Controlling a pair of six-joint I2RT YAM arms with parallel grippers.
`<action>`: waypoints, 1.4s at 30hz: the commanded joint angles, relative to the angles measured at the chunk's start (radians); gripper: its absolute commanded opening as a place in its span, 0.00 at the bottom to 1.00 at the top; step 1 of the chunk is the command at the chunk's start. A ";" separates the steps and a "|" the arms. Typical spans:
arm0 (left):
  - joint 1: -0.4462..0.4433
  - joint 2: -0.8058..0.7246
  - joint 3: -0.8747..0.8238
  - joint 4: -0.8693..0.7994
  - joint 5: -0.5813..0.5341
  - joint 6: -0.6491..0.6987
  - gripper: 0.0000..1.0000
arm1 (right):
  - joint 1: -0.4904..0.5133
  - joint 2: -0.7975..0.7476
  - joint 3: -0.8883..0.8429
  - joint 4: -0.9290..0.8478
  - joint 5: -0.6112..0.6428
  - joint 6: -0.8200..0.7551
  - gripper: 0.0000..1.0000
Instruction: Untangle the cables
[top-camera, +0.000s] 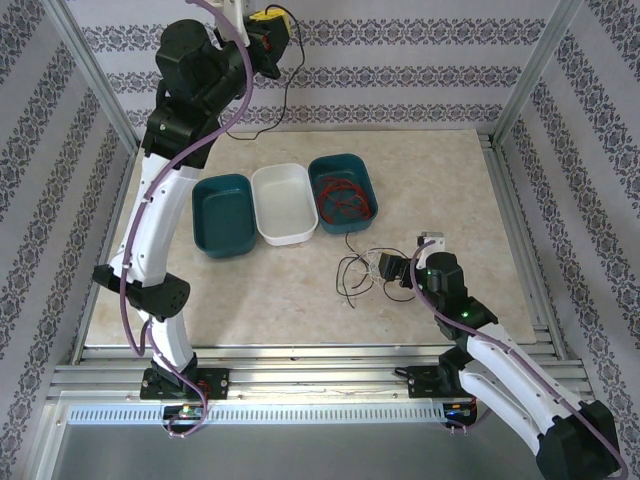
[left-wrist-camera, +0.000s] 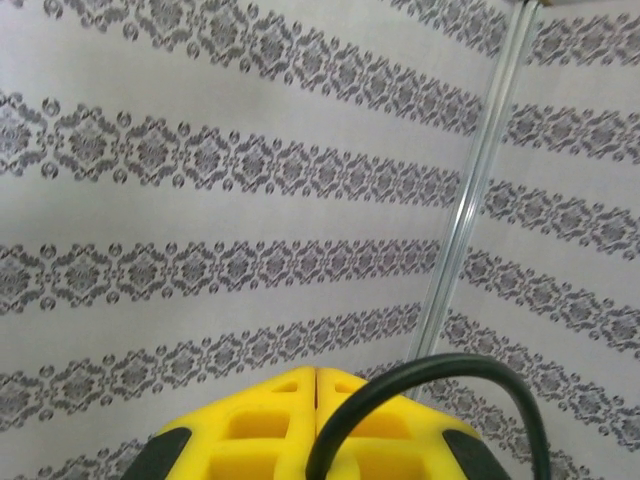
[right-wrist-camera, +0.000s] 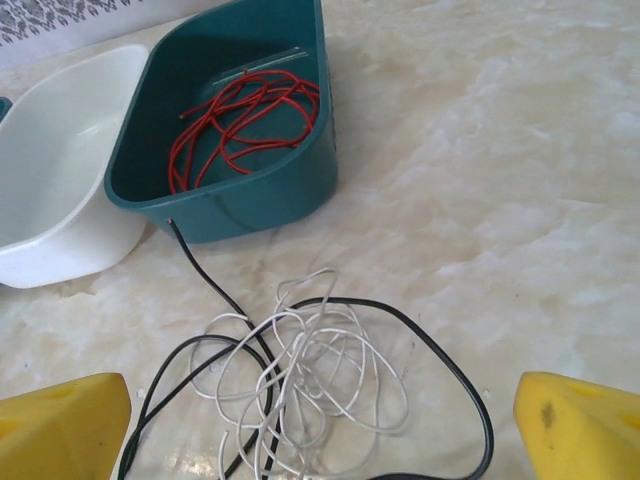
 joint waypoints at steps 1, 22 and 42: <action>0.025 0.015 0.022 -0.052 -0.047 0.049 0.00 | 0.007 -0.016 0.081 -0.102 0.021 0.008 0.98; 0.071 -0.033 -0.348 0.048 -0.203 0.134 0.00 | -0.005 -0.051 0.270 -0.422 0.168 0.115 0.98; 0.091 -0.168 -0.813 0.198 -0.103 -0.012 0.00 | -0.042 -0.023 0.316 -0.467 0.212 0.129 0.98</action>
